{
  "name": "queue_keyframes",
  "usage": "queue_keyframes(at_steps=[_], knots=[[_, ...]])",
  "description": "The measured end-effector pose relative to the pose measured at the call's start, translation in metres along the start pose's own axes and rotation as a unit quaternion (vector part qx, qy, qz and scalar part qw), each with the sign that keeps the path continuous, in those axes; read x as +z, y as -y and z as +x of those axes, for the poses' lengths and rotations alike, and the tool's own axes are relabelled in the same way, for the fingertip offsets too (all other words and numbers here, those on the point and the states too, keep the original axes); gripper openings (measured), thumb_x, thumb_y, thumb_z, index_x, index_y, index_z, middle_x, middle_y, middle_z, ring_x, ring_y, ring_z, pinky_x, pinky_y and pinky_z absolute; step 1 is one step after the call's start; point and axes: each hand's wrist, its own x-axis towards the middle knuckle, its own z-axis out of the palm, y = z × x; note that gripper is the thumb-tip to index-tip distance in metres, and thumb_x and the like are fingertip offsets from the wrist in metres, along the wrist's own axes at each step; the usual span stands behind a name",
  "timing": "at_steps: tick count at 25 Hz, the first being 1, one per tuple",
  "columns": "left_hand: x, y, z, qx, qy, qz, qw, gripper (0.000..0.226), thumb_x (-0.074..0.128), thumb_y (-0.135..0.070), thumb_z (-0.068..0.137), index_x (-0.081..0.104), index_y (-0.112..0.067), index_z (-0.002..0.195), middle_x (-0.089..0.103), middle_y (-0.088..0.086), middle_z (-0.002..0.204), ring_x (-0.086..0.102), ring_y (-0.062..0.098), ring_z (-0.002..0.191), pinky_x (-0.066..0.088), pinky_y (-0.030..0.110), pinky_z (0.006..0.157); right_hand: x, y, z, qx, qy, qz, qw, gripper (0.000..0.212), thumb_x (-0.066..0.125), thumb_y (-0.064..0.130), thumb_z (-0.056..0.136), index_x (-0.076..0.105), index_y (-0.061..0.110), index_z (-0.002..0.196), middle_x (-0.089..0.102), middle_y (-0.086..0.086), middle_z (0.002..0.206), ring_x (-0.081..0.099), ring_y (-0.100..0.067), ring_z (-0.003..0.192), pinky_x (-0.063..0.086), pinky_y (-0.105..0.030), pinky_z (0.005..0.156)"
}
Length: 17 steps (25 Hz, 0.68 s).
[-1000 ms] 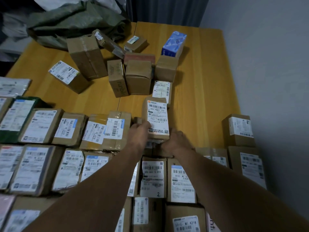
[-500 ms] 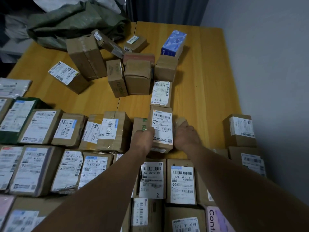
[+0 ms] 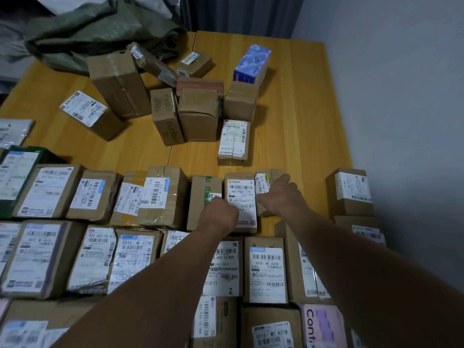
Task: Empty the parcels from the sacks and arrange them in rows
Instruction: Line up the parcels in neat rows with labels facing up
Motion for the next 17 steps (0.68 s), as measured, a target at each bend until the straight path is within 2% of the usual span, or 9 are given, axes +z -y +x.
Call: queue_keyframes(at_steps=[1, 3, 7, 10, 12, 15, 17], knots=[[0.000, 0.001, 0.001, 0.006, -0.001, 0.016, 1.000, 0.006, 0.050, -0.009, 0.093, 0.054, -0.005, 0.094, 0.061, 0.016, 0.100, 0.057, 0.030, 0.089, 0.043, 0.032, 0.068, 0.001, 0.000, -0.001, -0.002, 0.000, -0.003, 1.000, 0.089, 0.074, 0.045, 0.080, 0.025, 0.005, 0.143, 0.046, -0.019, 0.135, 0.050, -0.035, 0.121, 0.045, -0.039, 0.093], [0.000, 0.004, 0.004, 0.010, -0.005, 0.040, 0.999, 0.017, 0.050, -0.009, 0.093, 0.054, -0.003, 0.108, 0.059, 0.015, 0.105, 0.059, 0.033, 0.100, 0.048, 0.036, 0.076, 0.001, 0.000, -0.002, -0.002, 0.004, -0.004, 1.000, 0.091, 0.073, 0.045, 0.080, 0.023, 0.005, 0.145, 0.045, -0.020, 0.136, 0.050, -0.035, 0.122, 0.045, -0.040, 0.094], [0.003, 0.010, 0.009, 0.050, 0.002, 0.098, 0.994, 0.034, 0.054, -0.009, 0.089, 0.054, -0.008, 0.123, 0.057, 0.016, 0.122, 0.055, 0.035, 0.113, 0.052, 0.043, 0.091, 0.001, -0.004, -0.001, 0.009, 0.016, 0.002, 1.000, 0.091, 0.076, 0.047, 0.077, 0.024, 0.008, 0.141, 0.048, -0.018, 0.134, 0.052, -0.034, 0.119, 0.048, -0.040, 0.093], [0.005, 0.012, 0.006, 0.146, 0.028, 0.205, 0.967, 0.057, 0.059, -0.008, 0.089, 0.045, -0.017, 0.144, 0.038, 0.011, 0.148, 0.033, 0.034, 0.136, 0.040, 0.045, 0.109, 0.002, -0.007, 0.000, 0.014, 0.024, 0.014, 0.999, 0.103, 0.076, 0.052, 0.075, 0.017, 0.010, 0.148, 0.047, -0.018, 0.138, 0.052, -0.035, 0.122, 0.049, -0.044, 0.098], [0.010, 0.011, 0.004, 0.203, 0.068, 0.261, 0.941, 0.066, 0.060, -0.011, 0.089, 0.036, -0.020, 0.151, 0.022, 0.006, 0.161, 0.017, 0.031, 0.146, 0.029, 0.047, 0.116, -0.003, -0.009, 0.001, 0.023, 0.016, 0.017, 0.999, 0.110, 0.075, 0.055, 0.077, 0.009, 0.009, 0.153, 0.042, -0.020, 0.144, 0.049, -0.037, 0.127, 0.047, -0.046, 0.102], [0.019, 0.014, 0.009, 0.198, 0.122, 0.291, 0.928, 0.073, 0.058, -0.018, 0.091, 0.024, -0.018, 0.156, 0.007, 0.004, 0.166, 0.001, 0.028, 0.152, 0.019, 0.050, 0.121, -0.012, -0.014, 0.004, 0.024, 0.002, 0.019, 1.000, 0.111, 0.076, 0.053, 0.078, 0.010, 0.008, 0.154, 0.041, -0.021, 0.143, 0.049, -0.037, 0.126, 0.046, -0.043, 0.099], [0.022, 0.016, 0.011, 0.186, 0.128, 0.307, 0.924, 0.077, 0.058, -0.021, 0.092, 0.017, -0.014, 0.157, 0.002, 0.004, 0.166, -0.003, 0.027, 0.152, 0.016, 0.050, 0.122, -0.014, -0.018, 0.005, 0.023, 0.001, 0.017, 1.000, 0.109, 0.077, 0.051, 0.078, 0.011, 0.006, 0.153, 0.041, -0.021, 0.142, 0.049, -0.036, 0.126, 0.045, -0.040, 0.097]])
